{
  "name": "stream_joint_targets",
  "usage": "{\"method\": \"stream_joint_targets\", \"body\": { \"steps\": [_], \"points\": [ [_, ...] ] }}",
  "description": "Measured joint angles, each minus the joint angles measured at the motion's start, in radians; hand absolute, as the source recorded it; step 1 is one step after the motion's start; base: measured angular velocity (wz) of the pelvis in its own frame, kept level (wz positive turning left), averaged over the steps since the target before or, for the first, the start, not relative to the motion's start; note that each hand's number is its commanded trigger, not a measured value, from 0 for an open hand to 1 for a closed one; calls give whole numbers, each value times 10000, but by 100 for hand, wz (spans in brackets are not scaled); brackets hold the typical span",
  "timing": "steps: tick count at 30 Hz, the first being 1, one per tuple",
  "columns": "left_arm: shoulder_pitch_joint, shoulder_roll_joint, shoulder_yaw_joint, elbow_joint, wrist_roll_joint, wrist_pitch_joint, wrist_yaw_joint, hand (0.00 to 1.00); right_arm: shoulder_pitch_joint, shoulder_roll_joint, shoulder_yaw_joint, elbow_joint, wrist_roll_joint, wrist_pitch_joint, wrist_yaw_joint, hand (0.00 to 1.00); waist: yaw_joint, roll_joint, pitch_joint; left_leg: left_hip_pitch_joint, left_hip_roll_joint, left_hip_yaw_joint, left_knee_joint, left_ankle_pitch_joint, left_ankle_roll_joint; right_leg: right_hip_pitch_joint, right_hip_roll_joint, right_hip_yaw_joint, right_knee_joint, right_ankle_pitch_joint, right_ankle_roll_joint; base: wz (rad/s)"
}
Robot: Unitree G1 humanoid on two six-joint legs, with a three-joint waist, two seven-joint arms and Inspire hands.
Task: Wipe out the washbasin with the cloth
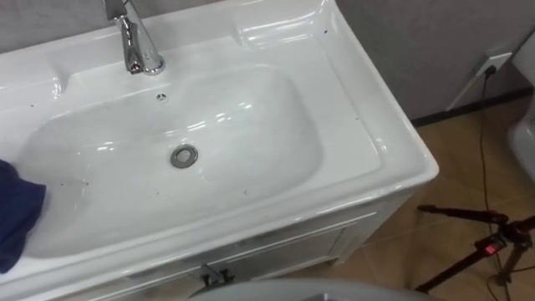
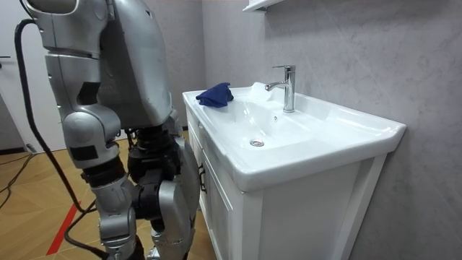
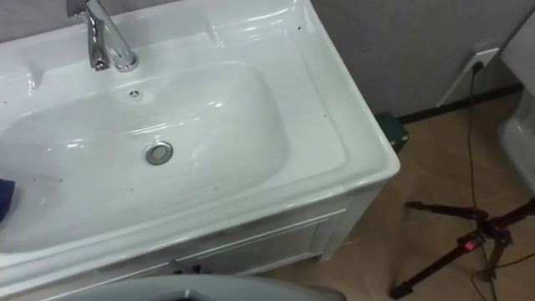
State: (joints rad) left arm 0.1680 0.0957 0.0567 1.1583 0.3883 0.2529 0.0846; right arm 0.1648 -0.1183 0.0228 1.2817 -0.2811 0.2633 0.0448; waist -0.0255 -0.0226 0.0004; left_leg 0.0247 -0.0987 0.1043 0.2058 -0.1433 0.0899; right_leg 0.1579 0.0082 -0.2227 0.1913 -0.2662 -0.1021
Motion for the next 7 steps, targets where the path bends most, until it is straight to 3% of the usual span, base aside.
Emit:
{"method": "stream_joint_targets", "body": {
  "steps": [7],
  "points": [
    [11,0,1,-1,8,23,0,0,-76,1,3,12,5,1,-25,0,33,7,4,-8,0,-3,12,0,0,-3,0,-5,-7,0,0,0]
  ]
}}
